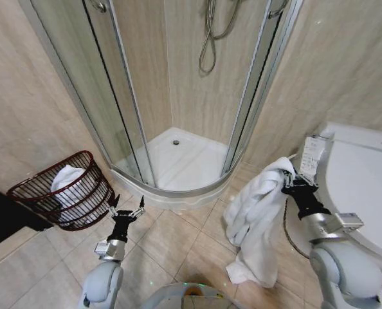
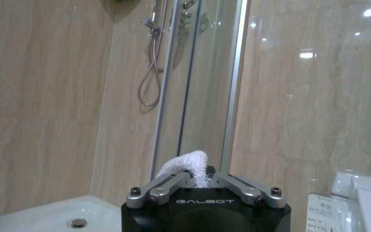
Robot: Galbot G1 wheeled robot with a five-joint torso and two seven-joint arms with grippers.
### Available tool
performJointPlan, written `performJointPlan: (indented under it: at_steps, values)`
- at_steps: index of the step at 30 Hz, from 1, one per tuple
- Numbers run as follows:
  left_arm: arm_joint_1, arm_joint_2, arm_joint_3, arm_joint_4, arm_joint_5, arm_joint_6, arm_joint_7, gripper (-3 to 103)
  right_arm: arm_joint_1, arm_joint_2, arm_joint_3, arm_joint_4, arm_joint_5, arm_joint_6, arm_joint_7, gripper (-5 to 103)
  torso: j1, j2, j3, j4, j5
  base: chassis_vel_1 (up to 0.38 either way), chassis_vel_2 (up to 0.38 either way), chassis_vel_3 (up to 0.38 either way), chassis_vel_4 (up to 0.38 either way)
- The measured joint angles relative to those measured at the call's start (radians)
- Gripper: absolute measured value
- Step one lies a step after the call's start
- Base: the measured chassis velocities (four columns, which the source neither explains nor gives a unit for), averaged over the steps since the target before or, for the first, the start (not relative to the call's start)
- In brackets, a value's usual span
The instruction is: Discard the used towel into the hamper.
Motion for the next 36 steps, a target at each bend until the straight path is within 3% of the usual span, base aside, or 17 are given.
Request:
performJointPlan:
  at_steps: [7, 36]
  values:
    - [-0.022, 0.008, -0.003, 0.008, -0.009, 0.014, 0.001, 100, -0.022, 0.033, -0.009, 0.002, -0.025, 0.026, -0.008, 2, 0.0, 0.0, 0.0, -0.0001, 0.0001, 0.0, 0.0, 0.0, 0.0]
    - [-0.027, -0.006, 0.0, 0.021, 0.011, -0.007, 0.01, 100, -0.053, 0.05, -0.067, 0.018, -0.07, 0.065, -0.029, 2, 0.0, 0.0, 0.0, 0.0, 0.0, 0.066, 0.065, 0.065, 0.072]
